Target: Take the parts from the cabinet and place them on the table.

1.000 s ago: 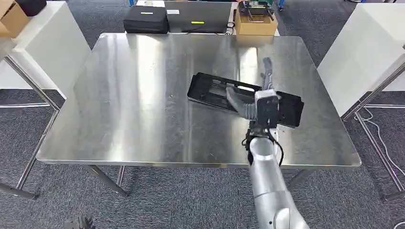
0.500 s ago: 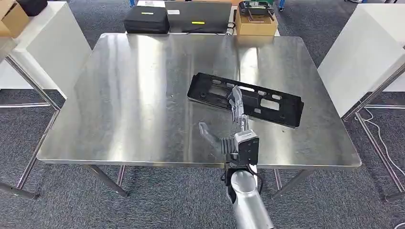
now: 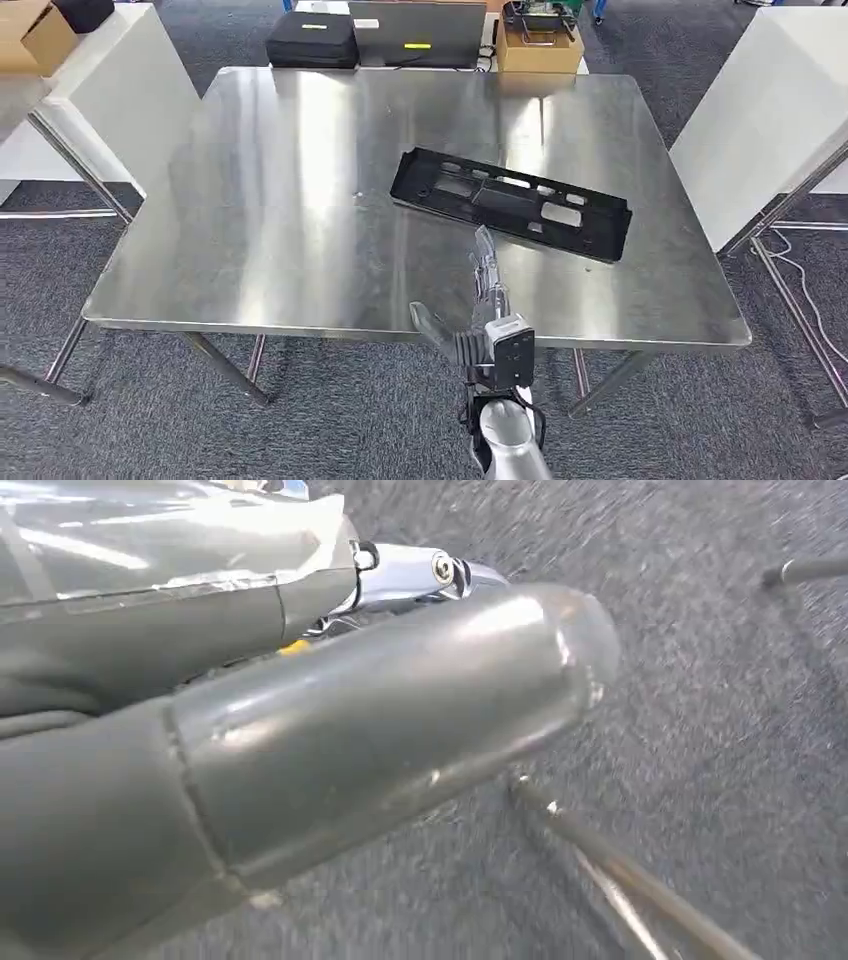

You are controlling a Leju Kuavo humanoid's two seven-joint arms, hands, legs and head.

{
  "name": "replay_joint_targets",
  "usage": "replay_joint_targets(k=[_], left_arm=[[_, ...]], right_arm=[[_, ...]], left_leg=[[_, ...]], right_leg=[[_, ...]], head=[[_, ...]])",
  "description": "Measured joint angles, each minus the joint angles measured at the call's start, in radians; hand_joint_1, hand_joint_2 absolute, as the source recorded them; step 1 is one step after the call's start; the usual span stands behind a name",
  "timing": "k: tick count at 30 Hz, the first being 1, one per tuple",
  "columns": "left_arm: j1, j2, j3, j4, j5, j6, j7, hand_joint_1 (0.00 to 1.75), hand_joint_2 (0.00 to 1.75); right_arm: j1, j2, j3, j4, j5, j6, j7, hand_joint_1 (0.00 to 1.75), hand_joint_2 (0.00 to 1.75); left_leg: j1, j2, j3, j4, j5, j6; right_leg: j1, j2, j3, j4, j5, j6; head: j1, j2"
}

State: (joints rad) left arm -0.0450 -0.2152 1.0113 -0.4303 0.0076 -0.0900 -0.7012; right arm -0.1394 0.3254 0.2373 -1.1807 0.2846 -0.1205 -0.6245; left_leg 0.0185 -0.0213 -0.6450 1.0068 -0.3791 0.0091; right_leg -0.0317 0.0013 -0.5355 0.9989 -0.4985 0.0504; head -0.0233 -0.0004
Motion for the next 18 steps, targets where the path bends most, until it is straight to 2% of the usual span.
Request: replay_joint_targets(k=[2, 3, 4, 5, 6, 7, 8, 9, 10, 11, 12, 13, 14, 15, 16, 18], left_arm=[[0.003, -0.007, 0.012, 0.000, -0.004, -0.005, 0.000, 0.00, 0.00], [0.008, -0.010, 0.019, 0.000, -0.010, -0.010, 0.000, 0.00, 0.00], [0.012, -0.011, 0.024, 0.000, -0.013, -0.013, 0.000, 0.00, 0.00], [0.013, -0.012, 0.025, -0.001, -0.019, -0.017, 0.000, 0.00, 0.00], [0.012, -0.013, 0.026, -0.001, -0.021, -0.021, 0.000, 0.00, 0.00], [0.011, -0.013, 0.027, -0.001, -0.025, -0.022, 0.000, 0.00, 0.00], [0.010, -0.012, 0.028, -0.001, -0.031, -0.024, 0.000, 0.00, 0.00], [0.010, -0.012, 0.028, 0.000, -0.039, -0.024, 0.000, 0.00, 0.00], [0.010, -0.012, 0.028, 0.000, -0.044, -0.024, 0.000, 0.00, 0.00], [0.010, -0.013, 0.028, 0.001, -0.048, -0.024, 0.000, 0.00, 0.00], [0.009, -0.013, 0.028, 0.002, -0.050, -0.024, 0.000, 0.00, 0.00], [0.007, -0.013, 0.028, 0.001, -0.051, -0.024, 0.000, 0.00, 0.00], [0.002, -0.010, 0.028, 0.001, -0.052, -0.024, 0.000, 0.00, 0.00], [-0.002, -0.010, 0.028, 0.002, -0.053, -0.028, 0.000, 0.00, 0.00], [-0.005, -0.010, 0.027, 0.002, -0.059, -0.030, -0.001, 0.00, 0.00], [-0.004, -0.008, 0.026, 0.004, -0.069, -0.037, 0.000, 0.00, 0.00]], right_arm=[[0.014, -0.001, -0.008, -0.002, -0.018, 0.000, -0.001, 0.00, 1.75], [0.019, -0.001, -0.015, -0.002, -0.025, 0.003, -0.001, 0.00, 1.75], [0.022, -0.001, -0.020, -0.002, -0.030, 0.005, -0.002, 0.00, 1.75], [0.026, 0.000, -0.027, -0.003, -0.032, 0.007, -0.002, 0.00, 1.75], [0.029, 0.000, -0.036, -0.003, -0.033, 0.008, -0.004, 0.00, 1.75], [0.033, 0.000, -0.043, -0.003, -0.032, 0.007, -0.005, 0.00, 1.75], [0.041, 0.000, -0.052, -0.004, -0.026, 0.001, -0.007, 0.00, 1.75], [0.049, 0.000, -0.060, -0.006, -0.016, -0.009, -0.009, 0.00, 1.75], [0.059, 0.001, -0.069, -0.011, -0.011, -0.013, -0.011, 0.00, 1.75], [0.064, 0.001, -0.076, -0.015, -0.008, -0.016, -0.012, 0.00, 1.75], [0.066, 0.002, -0.079, -0.018, -0.006, -0.020, -0.012, 0.00, 1.75], [0.066, 0.003, -0.081, -0.024, -0.005, -0.021, -0.012, 0.00, 1.75], [0.066, 0.006, -0.084, -0.031, -0.003, -0.022, -0.013, 0.00, 1.75], [0.068, 0.008, -0.088, -0.036, -0.003, -0.023, -0.013, 0.00, 1.75], [0.069, 0.008, -0.091, -0.042, -0.002, -0.023, -0.015, 0.00, 1.75], [0.080, 0.010, -0.098, -0.054, 0.002, -0.029, -0.014, 0.00, 1.75]], left_leg=[[0.004, 0.000, 0.002, -0.011, 0.012, -0.014], [0.007, 0.000, 0.000, -0.013, 0.019, -0.023], [0.013, 0.004, -0.006, -0.005, 0.013, -0.027], [0.013, 0.011, -0.020, 0.026, -0.035, -0.028], [0.013, 0.014, -0.042, 0.086, -0.094, -0.030], [0.012, 0.014, -0.068, 0.171, -0.152, -0.032], [0.012, 0.015, -0.088, 0.251, -0.197, -0.034], [0.012, 0.015, -0.094, 0.301, -0.223, -0.032], [0.011, 0.015, -0.073, 0.300, -0.223, -0.029], [0.010, 0.016, -0.030, 0.255, -0.208, -0.022], [0.007, 0.018, 0.033, 0.174, -0.184, -0.013], [0.001, 0.019, 0.109, 0.073, -0.159, 0.000], [-0.008, 0.024, 0.160, -0.009, -0.168, 0.015], [-0.013, 0.028, 0.148, -0.004, -0.155, 0.018], [-0.019, 0.026, 0.145, -0.005, -0.151, 0.023], [-0.025, 0.023, 0.141, -0.009, -0.137, 0.037]], right_leg=[[0.008, -0.002, -0.004, 0.011, 0.005, -0.019], [0.007, -0.002, -0.001, 0.011, 0.013, -0.030], [0.000, -0.005, -0.012, 0.008, 0.023, -0.044], [0.003, -0.007, -0.019, 0.008, 0.031, -0.054], [0.005, -0.008, -0.027, 0.009, 0.040, -0.062], [0.009, -0.009, -0.039, 0.009, 0.049, -0.066], [0.014, -0.011, -0.052, 0.010, 0.057, -0.068], [0.020, -0.014, -0.063, 0.010, 0.065, -0.069], [0.024, -0.016, -0.073, 0.010, 0.073, -0.068], [0.027, -0.017, -0.081, 0.010, 0.080, -0.070], [0.031, -0.017, -0.087, 0.010, 0.086, -0.069], [0.033, -0.017, -0.093, 0.010, 0.094, -0.068], [0.031, -0.018, -0.094, 0.010, 0.102, -0.065], [0.040, -0.021, -0.094, 0.006, 0.108, -0.055], [0.030, -0.023, -0.094, 0.005, 0.111, -0.050], [0.026, -0.026, -0.091, -0.007, 0.129, -0.035]], head=[[-0.001, 0.000], [-0.002, 0.000], [-0.003, 0.000], [-0.005, 0.000], [-0.009, 0.000], [-0.012, 0.000], [-0.012, 0.000], [-0.012, 0.000], [-0.012, 0.000], [-0.012, 0.000], [-0.012, 0.000], [-0.012, 0.000], [-0.012, 0.000], [-0.007, 0.000], [-0.009, 0.000], [-0.010, 0.000]])
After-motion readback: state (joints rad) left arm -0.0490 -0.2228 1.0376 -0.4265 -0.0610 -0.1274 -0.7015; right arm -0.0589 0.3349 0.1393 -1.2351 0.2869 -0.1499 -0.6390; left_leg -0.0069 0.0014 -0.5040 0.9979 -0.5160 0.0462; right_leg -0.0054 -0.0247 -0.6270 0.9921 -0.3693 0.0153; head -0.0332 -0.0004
